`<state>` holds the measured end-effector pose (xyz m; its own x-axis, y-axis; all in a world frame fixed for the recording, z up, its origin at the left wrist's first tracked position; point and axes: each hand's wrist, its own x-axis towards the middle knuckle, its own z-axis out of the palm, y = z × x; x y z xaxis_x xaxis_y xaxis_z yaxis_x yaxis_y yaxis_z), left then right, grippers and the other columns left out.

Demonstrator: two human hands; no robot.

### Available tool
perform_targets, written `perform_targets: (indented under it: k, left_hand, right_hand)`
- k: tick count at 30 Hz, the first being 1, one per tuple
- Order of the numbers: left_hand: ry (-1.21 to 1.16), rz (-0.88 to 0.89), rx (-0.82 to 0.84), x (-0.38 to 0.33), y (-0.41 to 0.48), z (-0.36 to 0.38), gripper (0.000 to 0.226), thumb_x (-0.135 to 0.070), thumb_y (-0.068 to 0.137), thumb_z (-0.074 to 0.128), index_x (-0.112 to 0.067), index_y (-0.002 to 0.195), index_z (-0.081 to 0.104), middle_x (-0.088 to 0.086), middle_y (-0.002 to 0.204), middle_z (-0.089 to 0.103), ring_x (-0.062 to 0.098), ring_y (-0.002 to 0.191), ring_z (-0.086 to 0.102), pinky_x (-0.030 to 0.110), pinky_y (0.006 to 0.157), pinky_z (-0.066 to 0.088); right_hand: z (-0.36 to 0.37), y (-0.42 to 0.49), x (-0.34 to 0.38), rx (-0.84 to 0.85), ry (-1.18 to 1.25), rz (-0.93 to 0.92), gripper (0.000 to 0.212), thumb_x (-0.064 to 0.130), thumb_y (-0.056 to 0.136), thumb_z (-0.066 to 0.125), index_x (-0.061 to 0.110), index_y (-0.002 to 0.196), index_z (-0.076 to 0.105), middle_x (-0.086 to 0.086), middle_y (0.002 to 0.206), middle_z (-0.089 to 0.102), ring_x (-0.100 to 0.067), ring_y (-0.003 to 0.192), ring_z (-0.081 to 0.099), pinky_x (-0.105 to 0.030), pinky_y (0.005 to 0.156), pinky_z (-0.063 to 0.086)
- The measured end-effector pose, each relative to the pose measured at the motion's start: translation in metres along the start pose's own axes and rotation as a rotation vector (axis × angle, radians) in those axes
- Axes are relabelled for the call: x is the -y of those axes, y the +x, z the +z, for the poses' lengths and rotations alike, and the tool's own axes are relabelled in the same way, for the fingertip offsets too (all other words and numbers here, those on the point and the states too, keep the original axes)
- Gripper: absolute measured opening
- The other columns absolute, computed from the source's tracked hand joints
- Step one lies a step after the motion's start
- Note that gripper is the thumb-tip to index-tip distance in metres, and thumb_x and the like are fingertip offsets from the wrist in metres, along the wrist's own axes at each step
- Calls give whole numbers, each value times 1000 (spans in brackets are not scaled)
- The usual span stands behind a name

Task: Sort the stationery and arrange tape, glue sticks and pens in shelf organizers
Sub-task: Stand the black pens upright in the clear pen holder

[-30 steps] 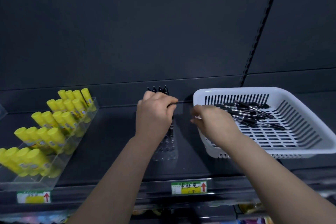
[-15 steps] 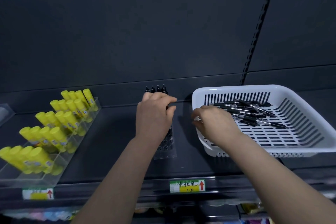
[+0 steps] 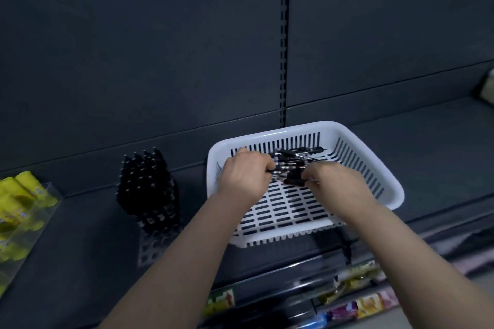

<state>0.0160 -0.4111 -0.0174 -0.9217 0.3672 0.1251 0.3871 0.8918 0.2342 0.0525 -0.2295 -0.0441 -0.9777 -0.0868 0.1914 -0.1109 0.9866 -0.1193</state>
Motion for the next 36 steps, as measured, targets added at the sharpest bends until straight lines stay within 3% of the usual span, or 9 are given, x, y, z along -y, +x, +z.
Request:
perform_targets:
  k: [5, 10, 15, 19, 21, 27, 29, 32, 36]
  left_hand:
    - [57, 14, 270, -26, 33, 27, 23, -10, 89, 57, -17, 108, 69, 6, 107, 68, 25, 100, 61, 41, 87, 52]
    - [197, 7, 402, -35, 49, 42, 25, -18, 87, 64, -24, 111, 61, -1, 109, 62, 21, 104, 56, 39, 86, 51]
    - [174, 71, 306, -26, 45, 46, 28, -25, 84, 71, -23, 108, 58, -2, 107, 55, 19, 104, 45, 35, 84, 44]
    - [112, 113, 229, -23, 42, 49, 25, -14, 82, 68, -18, 103, 55, 1, 102, 60, 21, 100, 49, 34, 75, 44]
    - [141, 142, 218, -21, 42, 50, 20, -12, 82, 67, -19, 99, 60, -1, 98, 63, 21, 99, 50, 34, 74, 46]
    - [119, 183, 211, -22, 44, 49, 10, -17, 86, 62, -23, 91, 56, -4, 92, 61, 18, 93, 53, 33, 72, 45]
    - [7, 132, 155, -23, 44, 44, 12, -20, 88, 59, -28, 94, 53, -10, 86, 55, 14, 87, 53, 31, 67, 44]
    - [-133, 102, -43, -20, 36, 26, 26, -21, 88, 58, -35, 108, 51, -19, 73, 47, 1, 70, 47, 23, 57, 35]
    - [-343, 74, -322, -3, 13, -18, 43, -18, 88, 59, -34, 126, 46, -12, 71, 50, 6, 64, 52, 30, 63, 47]
  right_hand:
    - [0, 1, -42, 52, 56, 133, 23, 20, 91, 53, 32, 106, 65, 4, 103, 66, -21, 93, 62, -30, 65, 49]
    - [3, 11, -61, 65, 130, 193, 31, 8, 89, 51, 27, 108, 64, 2, 105, 64, -21, 95, 61, -28, 66, 44]
    - [4, 28, -56, 234, 44, 184, 39, -3, 83, 46, 19, 112, 62, -6, 109, 62, -27, 96, 60, -32, 73, 49]
    - [3, 30, -47, 361, -115, 182, 20, -3, 84, 45, 11, 92, 57, -6, 100, 62, -23, 75, 51, -30, 64, 42]
    - [4, 29, -48, 354, -113, 191, 22, -1, 84, 47, 11, 94, 61, -6, 99, 63, -23, 75, 49, -29, 65, 43]
    - [-4, 29, -53, 179, 196, 167, 26, 13, 89, 48, 21, 106, 66, -1, 110, 59, -24, 98, 58, -30, 80, 47]
    - [-10, 30, -51, 58, 359, 143, 22, 15, 92, 49, 20, 108, 63, -2, 107, 55, -22, 95, 58, -29, 80, 45]
    - [-21, 32, -42, -151, 538, 142, 11, 16, 90, 56, 19, 98, 64, 0, 99, 59, -15, 82, 57, -27, 77, 45]
    - [-38, 36, -7, -359, 679, 71, 12, 21, 86, 65, 21, 98, 65, 6, 91, 64, -8, 79, 60, -20, 75, 46]
